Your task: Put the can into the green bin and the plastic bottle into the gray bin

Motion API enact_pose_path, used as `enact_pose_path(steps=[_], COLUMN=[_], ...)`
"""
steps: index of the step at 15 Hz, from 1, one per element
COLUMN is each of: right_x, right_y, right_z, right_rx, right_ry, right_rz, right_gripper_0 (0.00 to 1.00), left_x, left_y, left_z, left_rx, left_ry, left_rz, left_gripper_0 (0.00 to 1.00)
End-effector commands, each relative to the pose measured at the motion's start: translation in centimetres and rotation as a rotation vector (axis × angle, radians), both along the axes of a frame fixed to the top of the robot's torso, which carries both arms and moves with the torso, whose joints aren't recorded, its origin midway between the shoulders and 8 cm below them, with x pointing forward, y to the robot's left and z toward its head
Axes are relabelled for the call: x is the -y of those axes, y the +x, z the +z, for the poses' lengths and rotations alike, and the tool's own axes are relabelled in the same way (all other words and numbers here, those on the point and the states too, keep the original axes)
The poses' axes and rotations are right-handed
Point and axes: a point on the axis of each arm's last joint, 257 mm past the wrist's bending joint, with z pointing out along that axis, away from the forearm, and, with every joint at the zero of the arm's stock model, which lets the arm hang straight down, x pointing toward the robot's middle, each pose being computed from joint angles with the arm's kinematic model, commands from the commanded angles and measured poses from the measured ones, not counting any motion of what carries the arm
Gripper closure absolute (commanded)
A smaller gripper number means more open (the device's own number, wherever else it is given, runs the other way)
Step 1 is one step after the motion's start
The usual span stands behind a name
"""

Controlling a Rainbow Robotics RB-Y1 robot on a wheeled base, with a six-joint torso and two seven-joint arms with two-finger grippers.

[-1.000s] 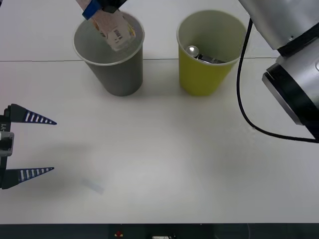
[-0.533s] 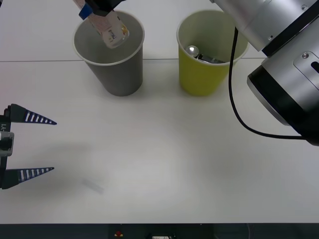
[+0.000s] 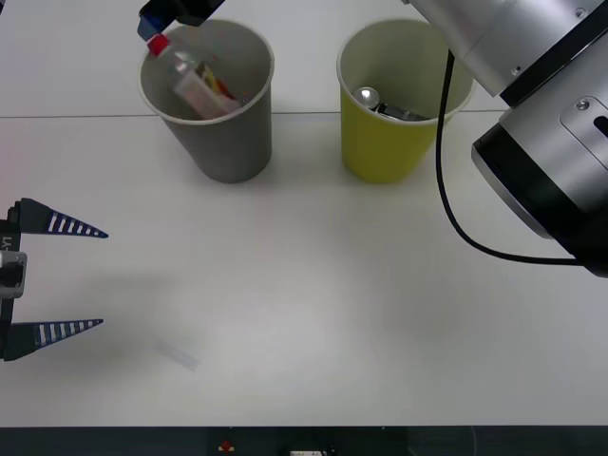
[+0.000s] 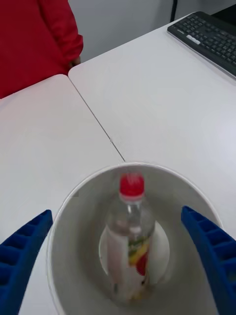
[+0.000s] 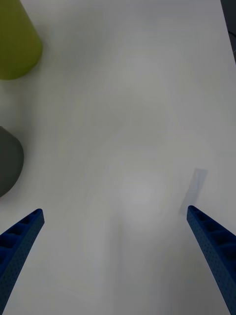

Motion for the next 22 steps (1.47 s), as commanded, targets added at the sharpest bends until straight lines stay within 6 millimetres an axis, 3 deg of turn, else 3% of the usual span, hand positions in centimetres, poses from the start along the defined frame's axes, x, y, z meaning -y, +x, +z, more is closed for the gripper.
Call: enact_pose_path(steps=[1,4,9,16,22], right_x=[0.4,2.7,8.8,19.0,26.1], right_y=[-0.3,-1.5,-4.2,-11.3,-16.2], right_z=[0.1,1.2,2.0,-1.7,-4.3], right_rx=[-0.009,-0.031,-0.004,0.064,0.083], right_ry=[-0.005,-0.026,-0.009,0.03,0.034], right_rz=[0.011,0.038,0.107,0.204,0.291], right_gripper_0=[0.0,0.0,0.0,0.0,0.0], left_x=[0.0,0.0,0.0,0.0,0.0], left_y=[0.0,0.0,0.0,0.0,0.0], left_z=[0.0,0.0,0.0,0.0,0.0], left_rx=[0.0,0.0,0.0,0.0,0.0], left_ry=[0.0,0.0,0.0,0.0,0.0], left_rz=[0.0,0.0,0.0,0.0,0.0], left_gripper_0=[0.0,0.0,0.0,0.0,0.0])
